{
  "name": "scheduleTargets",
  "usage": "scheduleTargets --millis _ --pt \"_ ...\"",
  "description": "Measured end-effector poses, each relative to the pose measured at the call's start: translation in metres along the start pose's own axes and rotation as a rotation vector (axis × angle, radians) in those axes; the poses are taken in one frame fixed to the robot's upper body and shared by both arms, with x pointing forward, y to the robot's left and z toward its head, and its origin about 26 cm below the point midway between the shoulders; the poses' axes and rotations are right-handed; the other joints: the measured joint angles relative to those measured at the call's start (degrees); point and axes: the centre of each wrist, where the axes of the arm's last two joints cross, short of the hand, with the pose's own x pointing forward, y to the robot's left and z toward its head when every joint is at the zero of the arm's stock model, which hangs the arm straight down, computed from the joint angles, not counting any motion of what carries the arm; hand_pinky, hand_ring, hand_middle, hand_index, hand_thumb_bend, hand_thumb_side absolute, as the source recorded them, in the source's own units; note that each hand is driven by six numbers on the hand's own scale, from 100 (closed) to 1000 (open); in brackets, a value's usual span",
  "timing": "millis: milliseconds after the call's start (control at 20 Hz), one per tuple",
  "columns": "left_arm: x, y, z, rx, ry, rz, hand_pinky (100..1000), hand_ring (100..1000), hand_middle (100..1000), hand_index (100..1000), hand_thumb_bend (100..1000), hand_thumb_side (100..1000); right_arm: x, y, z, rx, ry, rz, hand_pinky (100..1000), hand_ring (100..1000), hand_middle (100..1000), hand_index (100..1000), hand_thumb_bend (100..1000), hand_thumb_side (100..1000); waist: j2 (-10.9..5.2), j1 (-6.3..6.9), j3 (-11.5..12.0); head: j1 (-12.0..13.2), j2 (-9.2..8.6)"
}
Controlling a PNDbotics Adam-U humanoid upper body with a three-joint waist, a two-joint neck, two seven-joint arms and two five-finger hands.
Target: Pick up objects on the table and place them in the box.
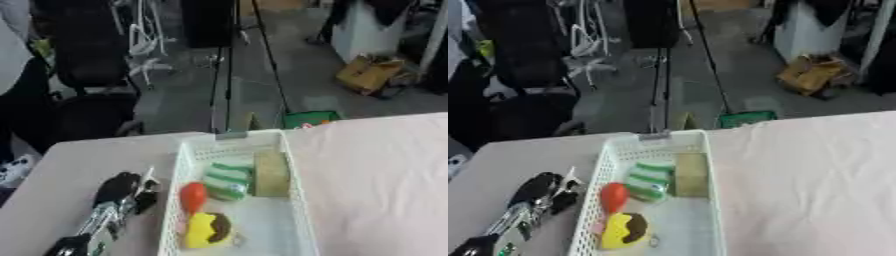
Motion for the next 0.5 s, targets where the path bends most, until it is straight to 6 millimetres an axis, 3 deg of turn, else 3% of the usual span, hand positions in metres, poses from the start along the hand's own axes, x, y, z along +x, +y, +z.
scheduleTargets --millis 500 --pt "-0.0033 -0.0002 -0.0016 -0.016 0.02 0.049 966 747 640 640 100 830 0.0 0.0 0.0 -0.002 -0.001 -0.001 841 914 828 808 100 1000 -0.01 -0.04 -0.08 0.03 -0.2"
